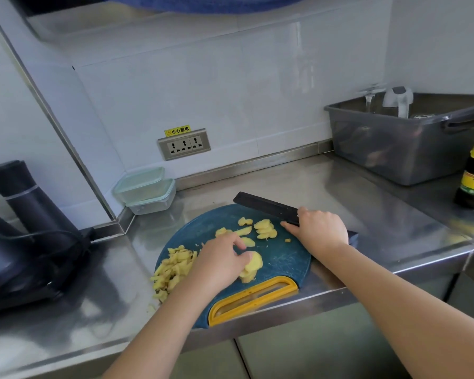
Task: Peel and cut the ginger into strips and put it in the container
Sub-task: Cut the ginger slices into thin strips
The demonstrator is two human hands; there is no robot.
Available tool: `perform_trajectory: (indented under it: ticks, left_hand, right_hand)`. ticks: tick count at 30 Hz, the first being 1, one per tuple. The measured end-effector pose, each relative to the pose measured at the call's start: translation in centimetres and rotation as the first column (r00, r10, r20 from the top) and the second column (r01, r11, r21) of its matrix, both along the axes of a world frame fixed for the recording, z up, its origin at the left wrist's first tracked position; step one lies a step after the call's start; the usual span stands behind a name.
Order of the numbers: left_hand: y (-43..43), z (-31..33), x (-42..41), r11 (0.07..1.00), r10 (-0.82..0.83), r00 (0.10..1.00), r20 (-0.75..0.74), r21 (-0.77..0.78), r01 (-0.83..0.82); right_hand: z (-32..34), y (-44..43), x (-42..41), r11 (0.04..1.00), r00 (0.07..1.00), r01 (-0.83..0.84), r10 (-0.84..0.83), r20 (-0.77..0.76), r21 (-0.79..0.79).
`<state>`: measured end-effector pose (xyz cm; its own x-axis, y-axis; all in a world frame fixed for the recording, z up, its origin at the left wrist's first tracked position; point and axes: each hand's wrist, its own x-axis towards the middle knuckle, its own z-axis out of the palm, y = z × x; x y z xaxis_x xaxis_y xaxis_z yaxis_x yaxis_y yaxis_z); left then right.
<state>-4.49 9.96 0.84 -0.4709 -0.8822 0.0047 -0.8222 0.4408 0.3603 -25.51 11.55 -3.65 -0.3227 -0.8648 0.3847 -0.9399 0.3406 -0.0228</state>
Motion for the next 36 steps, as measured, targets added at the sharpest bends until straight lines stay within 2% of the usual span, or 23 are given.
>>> perform_trajectory:
  ticks: [6,9,13,15,17,21,30,36]
  left_hand:
    - [2.9,-1.9,0.0,0.976,-0.031,0.996,-0.082,-0.218,0.013]
    - [3.3,-2.5,0.2,0.964,-0.024,0.987,-0.162,-0.267,-0.020]
    - [3.5,-2.9,0.5,0.950,-0.005,0.973,-0.231,-0.306,-0.068]
    - [3.6,-3.1,0.4,0.943,0.004,0.970,-0.243,-0.322,-0.085]
    - [3.7,-3.4,0.3,0.941,0.016,0.966,-0.257,-0.323,-0.101]
    - [3.7,-3.9,0.3,0.941,0.018,0.956,-0.293,-0.319,-0.116]
    - [3.7,-4.6,0.5,0.941,-0.022,0.936,-0.350,-0.324,-0.099]
    - [3.6,-5.1,0.7,0.926,-0.043,0.923,-0.382,-0.363,-0.107]
  right_hand:
    - [1.4,0.8,0.0,0.996,0.987,-0.020,0.006,0.158,0.090]
    - [2.2,2.2,0.6,0.998,0.953,-0.034,0.019,0.303,0.045]
    - [3.7,4.9,0.9,0.990,0.818,-0.142,0.126,0.561,-0.017]
    - [4.8,6.8,1.1,0.970,0.705,-0.238,0.144,0.695,0.041]
    - [5.5,8.5,1.4,0.937,0.643,-0.319,0.102,0.759,0.144]
    - [5.5,10.6,2.0,0.888,0.710,-0.343,0.030,0.704,0.308]
    - [5.7,10.3,2.7,0.884,0.772,-0.278,-0.026,0.635,0.375]
    - [5.6,10.1,3.3,0.854,0.749,-0.257,-0.120,0.651,0.452]
